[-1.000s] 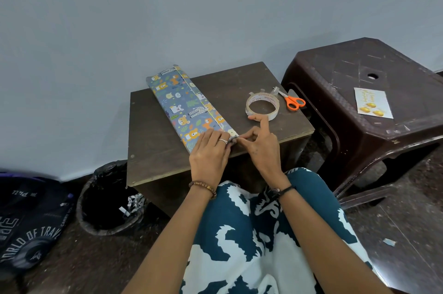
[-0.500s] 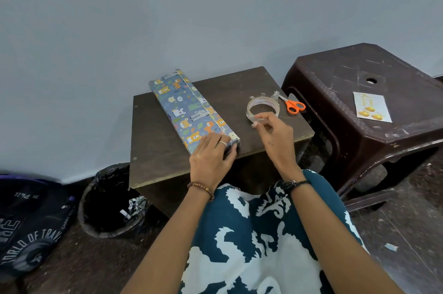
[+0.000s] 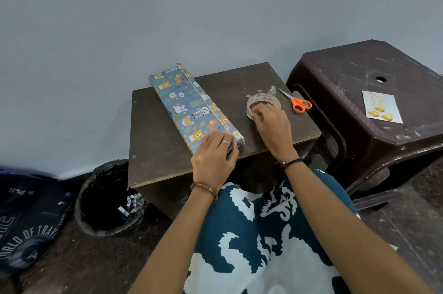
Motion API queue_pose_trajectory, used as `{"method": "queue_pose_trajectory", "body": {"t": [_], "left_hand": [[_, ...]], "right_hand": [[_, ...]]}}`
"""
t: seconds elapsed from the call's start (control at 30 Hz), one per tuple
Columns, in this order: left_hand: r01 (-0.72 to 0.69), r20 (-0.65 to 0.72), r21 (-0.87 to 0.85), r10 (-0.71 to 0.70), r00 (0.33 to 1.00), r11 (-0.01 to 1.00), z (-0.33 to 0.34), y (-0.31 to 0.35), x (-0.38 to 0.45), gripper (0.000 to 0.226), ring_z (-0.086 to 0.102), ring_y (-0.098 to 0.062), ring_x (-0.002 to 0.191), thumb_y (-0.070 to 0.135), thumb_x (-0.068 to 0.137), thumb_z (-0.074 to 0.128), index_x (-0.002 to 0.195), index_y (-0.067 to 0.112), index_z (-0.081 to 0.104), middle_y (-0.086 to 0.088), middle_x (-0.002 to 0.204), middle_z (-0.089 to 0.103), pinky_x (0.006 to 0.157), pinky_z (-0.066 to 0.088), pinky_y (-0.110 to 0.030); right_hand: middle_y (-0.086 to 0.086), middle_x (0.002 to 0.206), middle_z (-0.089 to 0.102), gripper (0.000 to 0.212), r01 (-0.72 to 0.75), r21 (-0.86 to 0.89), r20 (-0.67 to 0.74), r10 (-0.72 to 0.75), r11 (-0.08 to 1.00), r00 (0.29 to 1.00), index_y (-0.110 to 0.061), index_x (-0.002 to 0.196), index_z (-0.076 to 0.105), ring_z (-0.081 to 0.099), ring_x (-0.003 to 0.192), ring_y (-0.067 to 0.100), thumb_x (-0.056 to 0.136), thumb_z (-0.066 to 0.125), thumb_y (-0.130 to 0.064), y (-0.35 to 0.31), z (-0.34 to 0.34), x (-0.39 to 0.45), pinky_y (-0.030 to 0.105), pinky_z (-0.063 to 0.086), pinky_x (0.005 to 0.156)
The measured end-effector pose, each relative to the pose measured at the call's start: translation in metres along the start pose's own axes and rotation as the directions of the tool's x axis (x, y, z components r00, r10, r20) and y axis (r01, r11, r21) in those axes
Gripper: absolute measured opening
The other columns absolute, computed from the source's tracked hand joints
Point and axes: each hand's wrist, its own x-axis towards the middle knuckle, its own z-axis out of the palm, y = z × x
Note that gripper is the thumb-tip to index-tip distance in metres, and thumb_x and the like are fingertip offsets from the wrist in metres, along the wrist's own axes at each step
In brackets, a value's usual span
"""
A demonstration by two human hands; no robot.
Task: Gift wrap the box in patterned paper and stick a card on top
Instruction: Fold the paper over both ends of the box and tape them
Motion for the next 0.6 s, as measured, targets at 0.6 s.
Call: {"method": "queue_pose_trajectory", "body": {"t": [0.6], "left_hand": [[0.162,0.233,-0.124,-0.13,0.964,0.979,-0.014,-0.002,0.0,0.03,0.065,-0.013,0.099,0.033,0.083,0.046,0.093,0.02,0.071,0.004,0.097,0.072,0.084,0.053,-0.027]], "right_hand": [[0.015,0.093,0.058,0.009,0.026,-0.007,-0.005,-0.026,1.0,1.0,0.0,0.088,0.063,0.059,0.075,0.025,0.09,0.055,-0.003,-0.003,0.0,-0.009,0.034,0.052,0.059]]}}
